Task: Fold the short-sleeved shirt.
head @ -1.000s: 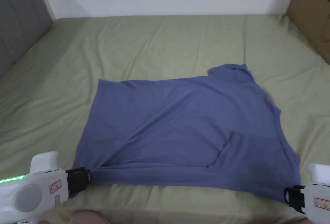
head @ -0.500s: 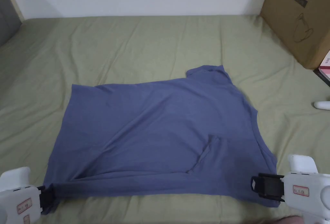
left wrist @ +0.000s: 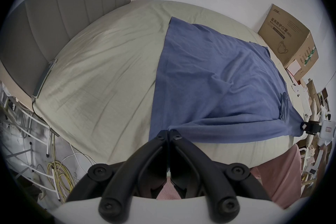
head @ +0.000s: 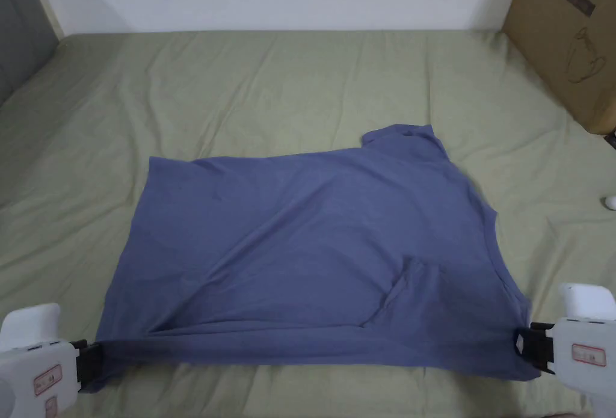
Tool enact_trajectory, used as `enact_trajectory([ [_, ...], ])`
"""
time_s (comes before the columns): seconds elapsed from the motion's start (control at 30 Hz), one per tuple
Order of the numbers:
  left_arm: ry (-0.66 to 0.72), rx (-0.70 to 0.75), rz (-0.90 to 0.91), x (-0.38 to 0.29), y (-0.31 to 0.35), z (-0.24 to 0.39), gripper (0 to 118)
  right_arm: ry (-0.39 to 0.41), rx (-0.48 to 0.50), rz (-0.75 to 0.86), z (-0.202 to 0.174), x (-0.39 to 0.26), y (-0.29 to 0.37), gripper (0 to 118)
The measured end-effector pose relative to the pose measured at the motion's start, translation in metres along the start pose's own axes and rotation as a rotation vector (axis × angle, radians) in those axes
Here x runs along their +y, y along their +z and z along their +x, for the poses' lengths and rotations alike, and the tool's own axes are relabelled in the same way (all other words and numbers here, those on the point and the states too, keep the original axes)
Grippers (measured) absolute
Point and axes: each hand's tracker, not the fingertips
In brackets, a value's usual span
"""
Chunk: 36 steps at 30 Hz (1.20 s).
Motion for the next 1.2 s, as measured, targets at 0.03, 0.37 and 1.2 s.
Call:
enact_trajectory([
  [0.03, 0.005, -0.001, 0.004, 0.003, 0.0, -0.001, 0, -0.009, 0.007, 0.008, 0.0, 0.007, 0.003, 0],
  [0.37, -0.103, 0.031, 0.018, 0.075, -0.03, 0.007, 0, -0.118, 0.033, 0.046, 0.012, 0.092, -0.025, 0],
  [1.2, -0.016, -0.041, 0.032, 0.045, -0.031, -0.003, 0, -0.013, -0.012, 0.034, -0.013, 0.044, -0.028, 0],
])
